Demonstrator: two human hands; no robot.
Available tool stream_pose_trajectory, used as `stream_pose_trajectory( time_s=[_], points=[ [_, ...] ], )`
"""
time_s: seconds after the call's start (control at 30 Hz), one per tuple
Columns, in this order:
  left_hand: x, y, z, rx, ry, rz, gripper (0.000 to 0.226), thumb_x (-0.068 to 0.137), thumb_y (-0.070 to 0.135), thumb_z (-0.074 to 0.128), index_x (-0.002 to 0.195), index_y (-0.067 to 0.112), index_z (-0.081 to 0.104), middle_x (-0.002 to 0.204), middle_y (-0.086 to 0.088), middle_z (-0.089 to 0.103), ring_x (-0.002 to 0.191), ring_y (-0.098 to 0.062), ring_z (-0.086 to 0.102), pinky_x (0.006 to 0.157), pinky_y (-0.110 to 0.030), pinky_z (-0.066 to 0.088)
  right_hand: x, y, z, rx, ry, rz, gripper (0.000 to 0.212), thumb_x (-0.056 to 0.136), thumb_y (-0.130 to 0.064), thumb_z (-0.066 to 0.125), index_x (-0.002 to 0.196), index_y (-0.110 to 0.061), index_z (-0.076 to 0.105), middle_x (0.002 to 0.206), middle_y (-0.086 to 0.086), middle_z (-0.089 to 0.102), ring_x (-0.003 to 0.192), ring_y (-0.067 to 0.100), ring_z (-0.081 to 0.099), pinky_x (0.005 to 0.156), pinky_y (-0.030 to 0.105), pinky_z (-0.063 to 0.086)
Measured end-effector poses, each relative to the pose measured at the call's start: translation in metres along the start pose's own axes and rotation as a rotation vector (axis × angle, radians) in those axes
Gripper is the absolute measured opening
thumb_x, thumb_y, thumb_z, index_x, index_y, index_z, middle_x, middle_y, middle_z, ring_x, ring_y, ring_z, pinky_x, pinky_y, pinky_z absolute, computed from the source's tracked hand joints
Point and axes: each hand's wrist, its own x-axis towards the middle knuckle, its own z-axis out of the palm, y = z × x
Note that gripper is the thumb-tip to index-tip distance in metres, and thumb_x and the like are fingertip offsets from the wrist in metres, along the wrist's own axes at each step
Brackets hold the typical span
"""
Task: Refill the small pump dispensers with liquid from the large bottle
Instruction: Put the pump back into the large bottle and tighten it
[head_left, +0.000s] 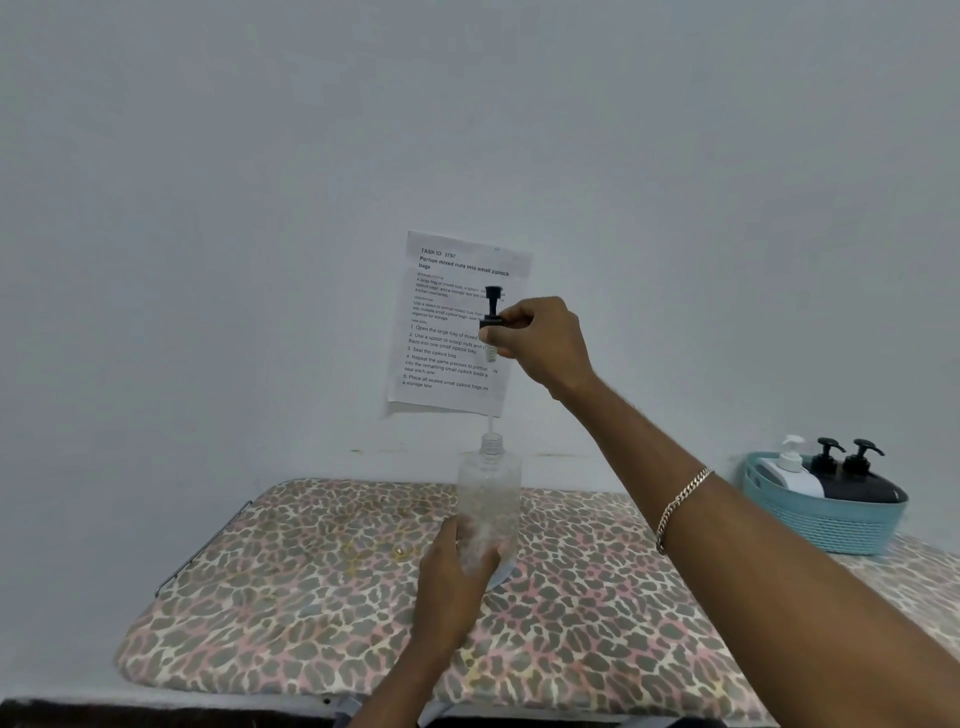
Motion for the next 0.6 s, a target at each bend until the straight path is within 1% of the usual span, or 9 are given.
stream_pose_trajectory(
  time_s=[0.1, 0.17, 0.23, 0.27, 0.37, 0.4, 0.47, 0.53, 0.6],
  points=[
    [0.001, 0.000, 0.000, 0.011, 0.005, -0.004, 0.046, 0.096, 0.048, 0.073, 0.133, 0.028, 0.057, 0.122, 0.014, 0.062, 0.114, -0.008, 0.060, 0.091, -0.022, 0.044, -0.009, 0.019, 0.005, 0.005, -0.019, 0.032, 0.023, 0.077, -0.021, 0.091, 0.092, -0.008, 0.079, 0.085, 0.004, 0.079, 0.078, 0.022, 0.079, 0.082, 0.048, 0.065],
    [0.001, 0.000, 0.000, 0.013, 0.008, -0.005, 0.047, 0.095, 0.049, 0.073, 0.134, 0.027, 0.057, 0.122, 0.014, 0.062, 0.114, -0.008, 0.060, 0.091, -0.022, 0.045, -0.017, 0.031, 0.008, -0.003, -0.032, 0.037, 0.023, 0.077, -0.023, 0.090, 0.094, -0.010, 0.081, 0.085, 0.002, 0.079, 0.081, 0.020, 0.078, 0.083, 0.047, 0.065],
    [0.001, 0.000, 0.000, 0.015, 0.008, -0.007, 0.049, 0.095, 0.050, 0.073, 0.136, 0.027, 0.057, 0.123, 0.013, 0.062, 0.114, -0.009, 0.060, 0.090, -0.022, 0.045, -0.025, 0.040, 0.010, -0.019, -0.047, 0.039, 0.024, 0.078, -0.024, 0.090, 0.097, -0.012, 0.082, 0.085, 0.000, 0.080, 0.083, 0.018, 0.077, 0.082, 0.040, 0.064],
    [0.001, 0.000, 0.000, 0.015, 0.007, -0.008, 0.050, 0.095, 0.050, 0.073, 0.136, 0.027, 0.057, 0.124, 0.013, 0.062, 0.114, -0.009, 0.061, 0.089, -0.020, 0.045, -0.029, 0.044, 0.010, -0.028, -0.053, 0.041, 0.024, 0.079, -0.024, 0.090, 0.098, -0.012, 0.082, 0.086, -0.001, 0.079, 0.083, 0.016, 0.077, 0.077, 0.034, 0.063],
    [0.001, 0.001, 0.000, 0.018, 0.005, -0.011, 0.050, 0.095, 0.051, 0.073, 0.136, 0.028, 0.057, 0.124, 0.014, 0.063, 0.113, -0.008, 0.061, 0.082, -0.013, 0.044, -0.040, 0.056, 0.012, -0.036, -0.060, 0.046, 0.025, 0.080, -0.025, 0.088, 0.101, -0.014, 0.082, 0.085, -0.004, 0.078, 0.072, 0.003, 0.070, 0.058, 0.011, 0.046],
    [0.002, 0.001, 0.000, 0.019, 0.005, -0.010, 0.051, 0.094, 0.052, 0.072, 0.136, 0.028, 0.057, 0.124, 0.014, 0.063, 0.113, -0.008, 0.061, 0.083, -0.014, 0.044, -0.043, 0.059, 0.012, -0.028, -0.055, 0.051, 0.025, 0.081, -0.026, 0.088, 0.103, -0.015, 0.082, 0.085, -0.005, 0.078, 0.069, 0.000, 0.067, 0.054, 0.008, 0.042],
    [0.002, 0.001, 0.000, 0.020, 0.005, -0.009, 0.051, 0.094, 0.052, 0.073, 0.137, 0.027, 0.057, 0.124, 0.014, 0.063, 0.113, -0.007, 0.062, 0.083, -0.014, 0.045, -0.045, 0.061, 0.012, -0.011, -0.046, 0.057, 0.026, 0.081, -0.027, 0.088, 0.104, -0.017, 0.082, 0.086, -0.007, 0.078, 0.071, -0.001, 0.067, 0.055, 0.006, 0.041],
    [0.002, 0.001, 0.000, 0.015, 0.007, -0.015, 0.050, 0.095, 0.050, 0.073, 0.136, 0.027, 0.058, 0.123, 0.013, 0.064, 0.111, -0.007, 0.062, 0.080, -0.010, 0.043, -0.049, 0.062, 0.012, -0.015, -0.070, 0.054, 0.026, 0.081, -0.027, 0.088, 0.106, -0.018, 0.082, 0.089, -0.006, 0.079, 0.079, 0.003, 0.072, 0.061, 0.008, 0.043],
    [0.001, 0.000, 0.000, 0.022, 0.008, -0.013, 0.052, 0.095, 0.050, 0.073, 0.138, 0.026, 0.057, 0.125, 0.012, 0.064, 0.111, -0.008, 0.062, 0.080, -0.010, 0.043, -0.054, 0.063, 0.013, -0.014, -0.102, 0.052, 0.026, 0.082, -0.026, 0.087, 0.107, -0.019, 0.082, 0.092, -0.006, 0.080, 0.087, 0.005, 0.074, 0.068, 0.012, 0.047]
  ],
)
